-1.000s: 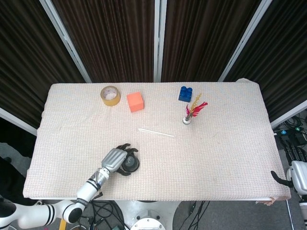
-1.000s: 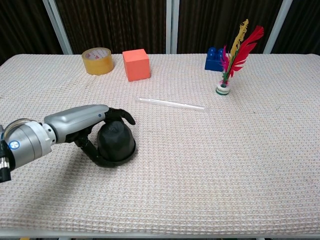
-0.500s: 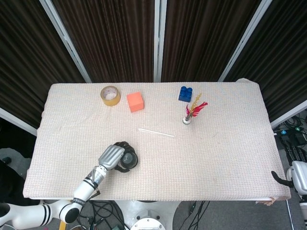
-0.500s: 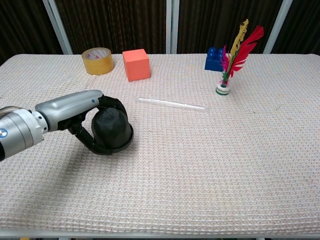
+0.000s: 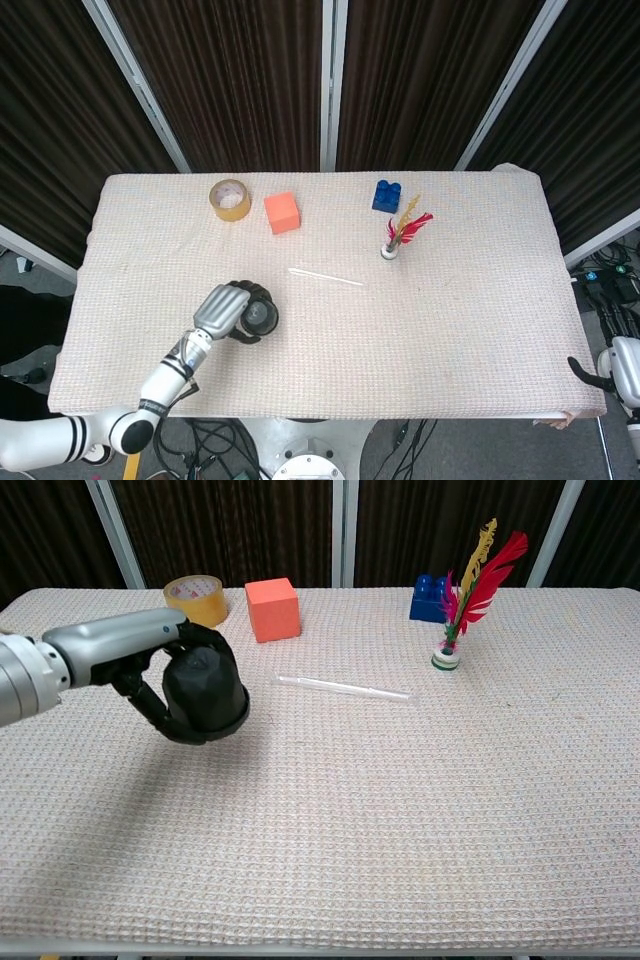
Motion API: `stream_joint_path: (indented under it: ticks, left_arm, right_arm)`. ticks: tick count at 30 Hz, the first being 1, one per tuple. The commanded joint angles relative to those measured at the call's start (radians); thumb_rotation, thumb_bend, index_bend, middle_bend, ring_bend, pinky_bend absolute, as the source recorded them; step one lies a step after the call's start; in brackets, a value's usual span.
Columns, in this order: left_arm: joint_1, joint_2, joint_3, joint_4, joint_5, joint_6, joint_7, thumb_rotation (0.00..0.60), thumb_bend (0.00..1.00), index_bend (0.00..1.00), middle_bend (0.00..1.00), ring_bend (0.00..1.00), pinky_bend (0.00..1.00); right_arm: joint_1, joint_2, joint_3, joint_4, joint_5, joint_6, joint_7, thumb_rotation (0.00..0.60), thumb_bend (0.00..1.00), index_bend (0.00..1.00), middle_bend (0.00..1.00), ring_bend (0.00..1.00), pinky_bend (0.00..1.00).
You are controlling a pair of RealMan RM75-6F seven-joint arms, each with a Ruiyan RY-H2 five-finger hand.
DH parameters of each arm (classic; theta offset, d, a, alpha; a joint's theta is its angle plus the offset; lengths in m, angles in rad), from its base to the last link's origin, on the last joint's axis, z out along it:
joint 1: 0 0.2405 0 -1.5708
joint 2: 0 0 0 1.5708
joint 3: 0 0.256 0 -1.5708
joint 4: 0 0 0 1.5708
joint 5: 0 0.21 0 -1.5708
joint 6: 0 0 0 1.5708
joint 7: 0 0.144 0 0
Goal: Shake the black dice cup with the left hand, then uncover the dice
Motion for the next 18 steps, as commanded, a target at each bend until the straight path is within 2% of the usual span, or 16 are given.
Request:
stream_joint_path:
  ticks: [1,5,8,10,11,14,16,18]
  left_arm:
    - [-0.029,0.072,-0.064,-0.043,-0.057,0.020,0.057,0.600,0.24,0.49,0.51,0.26,0.30]
    - [-0.073,0.164,-0.160,-0.147,-0.028,0.087,0.134,0.600,0.24,0.49,0.52,0.28,0.32]
    - [-0.096,0.214,-0.245,-0.244,0.013,0.179,0.183,0.600,0.24,0.50,0.53,0.29,0.33]
    - [-0.090,0.220,-0.258,-0.275,0.029,0.227,0.192,0.600,0.24,0.50,0.54,0.29,0.32]
    - [-0.080,0.216,-0.250,-0.281,0.031,0.246,0.188,0.600,0.24,0.50,0.55,0.30,0.32]
    - [-0.048,0.188,-0.140,-0.219,-0.040,0.194,0.183,0.600,0.24,0.52,0.56,0.31,0.32]
    - [-0.048,0.147,-0.043,-0.104,-0.210,0.036,0.159,0.600,0.24,0.52,0.56,0.31,0.32]
    - [-0.070,0.126,-0.004,-0.029,-0.321,-0.077,0.157,0.600,0.24,0.52,0.56,0.31,0.32]
  right_arm:
    - [-0.002,0.000,0.000,0.004,-0.006,0.008,0.007,0.600,0.17,0.00,0.01,0.00,0.00]
    - [-0.007,0.004,0.000,-0.003,-0.019,0.026,0.007,0.600,0.17,0.00,0.01,0.00,0.00]
    - [-0.011,0.004,-0.003,-0.008,-0.026,0.035,0.002,0.600,0.17,0.00,0.01,0.00,0.00]
    - [-0.010,0.003,-0.004,-0.008,-0.025,0.031,0.000,0.600,0.17,0.00,0.01,0.00,0.00]
    - [-0.009,0.002,-0.005,-0.008,-0.024,0.029,-0.001,0.600,0.17,0.00,0.01,0.00,0.00]
    - [-0.007,0.003,-0.007,-0.011,-0.026,0.023,-0.006,0.600,0.17,0.00,0.01,0.00,0.00]
    - [-0.009,0.005,-0.007,-0.015,-0.027,0.027,-0.008,0.600,0.17,0.00,0.01,0.00,0.00]
    - [-0.011,0.008,-0.005,-0.018,-0.026,0.035,-0.009,0.600,0.17,0.00,0.01,0.00,0.00]
